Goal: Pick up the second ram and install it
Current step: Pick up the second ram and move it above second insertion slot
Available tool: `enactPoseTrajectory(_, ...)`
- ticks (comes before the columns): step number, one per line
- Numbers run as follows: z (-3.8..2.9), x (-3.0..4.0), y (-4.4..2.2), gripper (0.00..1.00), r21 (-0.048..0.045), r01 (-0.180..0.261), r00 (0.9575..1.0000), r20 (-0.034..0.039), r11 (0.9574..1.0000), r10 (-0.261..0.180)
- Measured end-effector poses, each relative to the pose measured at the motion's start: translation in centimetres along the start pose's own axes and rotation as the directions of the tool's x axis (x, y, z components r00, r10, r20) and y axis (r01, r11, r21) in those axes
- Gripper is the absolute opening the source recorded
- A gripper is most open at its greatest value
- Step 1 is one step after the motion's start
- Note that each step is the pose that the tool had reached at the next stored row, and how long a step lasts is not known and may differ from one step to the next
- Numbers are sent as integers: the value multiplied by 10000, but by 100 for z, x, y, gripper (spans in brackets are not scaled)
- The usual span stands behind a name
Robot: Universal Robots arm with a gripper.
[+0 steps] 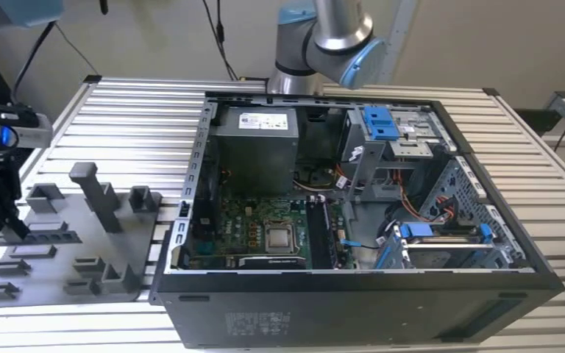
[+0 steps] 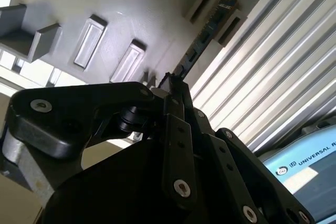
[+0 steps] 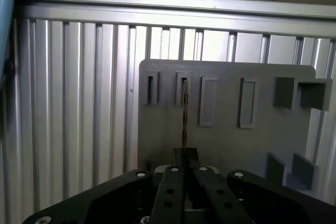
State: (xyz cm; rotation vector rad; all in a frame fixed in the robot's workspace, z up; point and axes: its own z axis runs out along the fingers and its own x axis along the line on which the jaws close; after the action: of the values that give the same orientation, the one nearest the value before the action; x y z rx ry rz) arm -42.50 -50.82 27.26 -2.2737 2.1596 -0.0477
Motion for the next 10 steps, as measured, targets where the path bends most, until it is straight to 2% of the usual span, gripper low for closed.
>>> enactPoseTrajectory(10,-60,1,-2,13,-2,0,10000,-2,10000,0)
